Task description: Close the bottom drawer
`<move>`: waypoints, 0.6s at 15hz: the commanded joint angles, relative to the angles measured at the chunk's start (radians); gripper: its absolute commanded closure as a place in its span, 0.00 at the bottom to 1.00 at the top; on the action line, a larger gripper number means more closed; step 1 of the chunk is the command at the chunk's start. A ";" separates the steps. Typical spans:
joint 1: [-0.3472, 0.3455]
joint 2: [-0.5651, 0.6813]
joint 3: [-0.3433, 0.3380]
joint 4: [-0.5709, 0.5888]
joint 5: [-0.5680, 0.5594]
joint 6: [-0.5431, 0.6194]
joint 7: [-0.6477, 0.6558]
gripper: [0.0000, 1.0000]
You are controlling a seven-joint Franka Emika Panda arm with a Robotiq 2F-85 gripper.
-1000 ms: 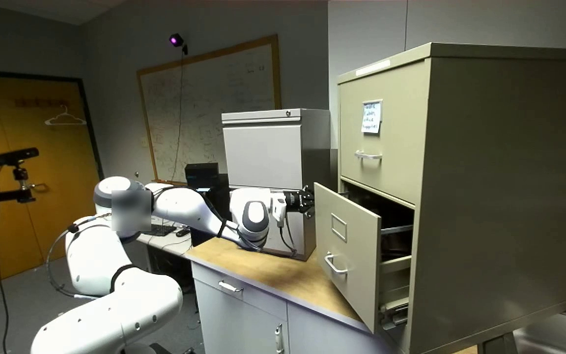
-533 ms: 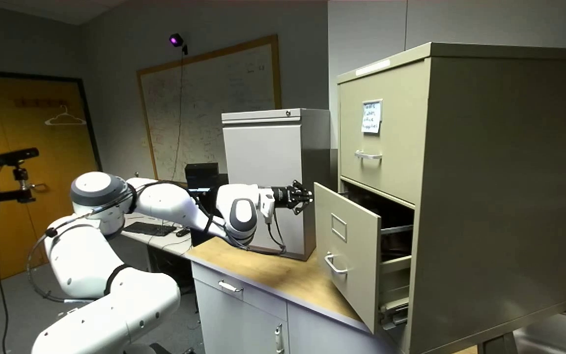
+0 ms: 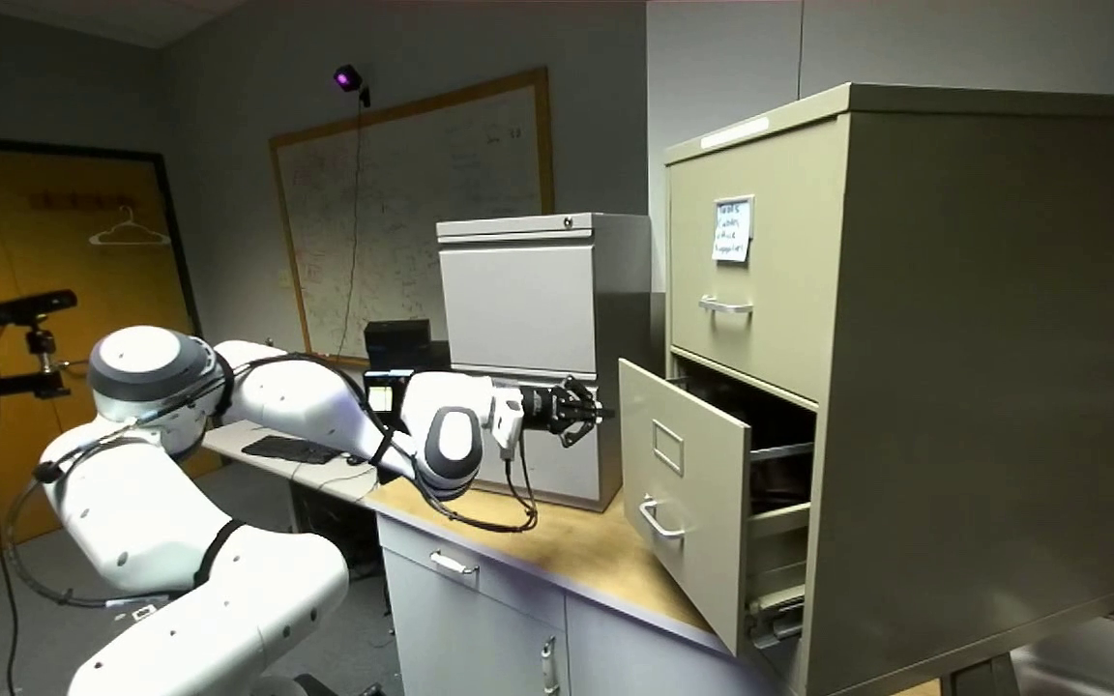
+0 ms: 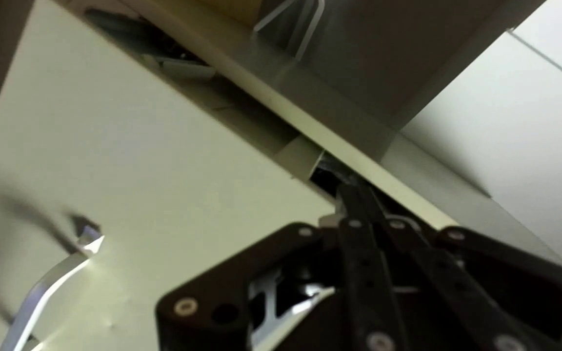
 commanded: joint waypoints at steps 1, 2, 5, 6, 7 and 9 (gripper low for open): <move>-0.024 0.088 -0.024 -0.055 0.024 0.015 -0.059 1.00; -0.042 0.100 -0.022 -0.065 0.030 0.014 -0.059 1.00; -0.098 0.099 0.003 -0.082 0.063 0.011 -0.042 1.00; -0.139 0.097 0.027 -0.067 0.071 0.007 -0.033 1.00; -0.175 0.097 0.052 -0.044 0.077 -0.001 -0.028 1.00; -0.218 0.093 0.094 0.003 0.095 -0.014 -0.021 1.00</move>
